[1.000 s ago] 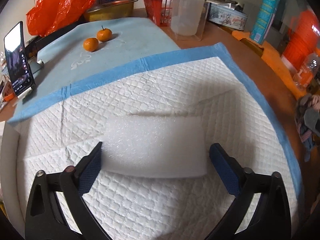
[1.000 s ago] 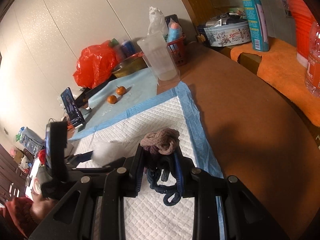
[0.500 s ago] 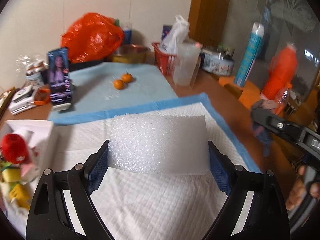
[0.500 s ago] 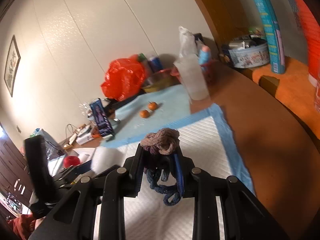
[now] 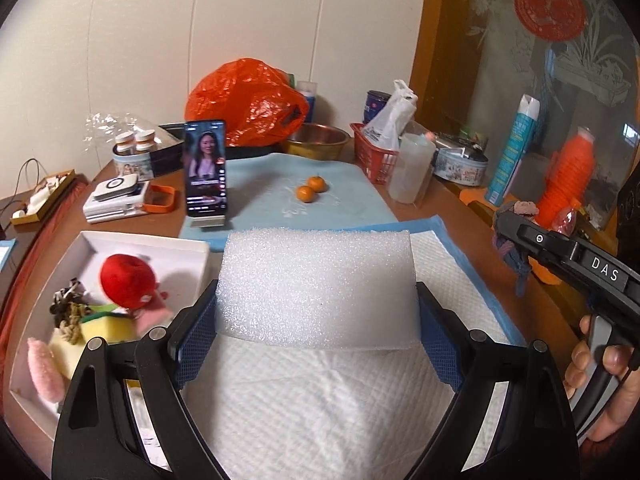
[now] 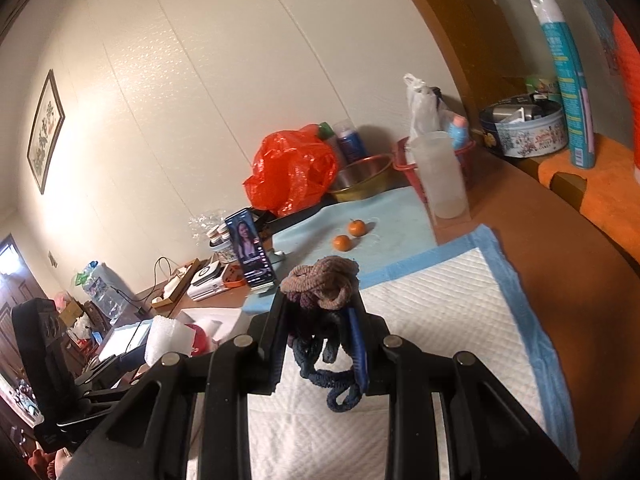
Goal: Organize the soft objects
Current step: 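Lift the foam sheet and knit cloth and carry both over the white tray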
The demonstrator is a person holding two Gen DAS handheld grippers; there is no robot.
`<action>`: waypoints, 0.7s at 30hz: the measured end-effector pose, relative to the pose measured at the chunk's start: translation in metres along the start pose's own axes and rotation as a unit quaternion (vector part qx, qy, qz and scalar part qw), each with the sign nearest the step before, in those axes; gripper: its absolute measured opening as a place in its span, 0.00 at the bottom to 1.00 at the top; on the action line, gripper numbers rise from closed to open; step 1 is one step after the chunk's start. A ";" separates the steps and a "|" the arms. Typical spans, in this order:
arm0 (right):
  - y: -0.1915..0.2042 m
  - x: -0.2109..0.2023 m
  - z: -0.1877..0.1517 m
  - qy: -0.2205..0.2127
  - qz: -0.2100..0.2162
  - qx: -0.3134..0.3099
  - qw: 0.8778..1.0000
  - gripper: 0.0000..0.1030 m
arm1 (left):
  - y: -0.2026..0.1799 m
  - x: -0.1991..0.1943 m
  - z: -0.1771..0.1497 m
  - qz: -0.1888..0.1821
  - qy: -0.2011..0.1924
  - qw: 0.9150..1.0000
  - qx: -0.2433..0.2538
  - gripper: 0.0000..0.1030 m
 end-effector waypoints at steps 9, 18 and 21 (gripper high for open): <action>0.045 -0.001 -0.007 -0.014 -0.003 -0.023 1.000 0.26 | 0.031 -0.026 0.001 -0.011 -0.017 1.000 -0.009 0.88; 0.071 0.006 -0.014 -0.014 -0.003 -0.031 0.999 0.26 | 0.052 -0.040 0.001 -0.017 -0.026 0.999 -0.016 0.88; 0.077 0.009 -0.015 -0.012 0.000 -0.034 0.999 0.26 | 0.055 -0.043 0.002 -0.018 -0.029 0.999 -0.017 0.88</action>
Point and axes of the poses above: each gripper's, at about its wrist camera, not at the fingertips, and x roughly the way its jaws point, y to its left, z to its top, the point moved 1 cm from there along x, roughly the way its jaws point, and after that the axes turned 4 degrees about -z, right-handed, at the moved point
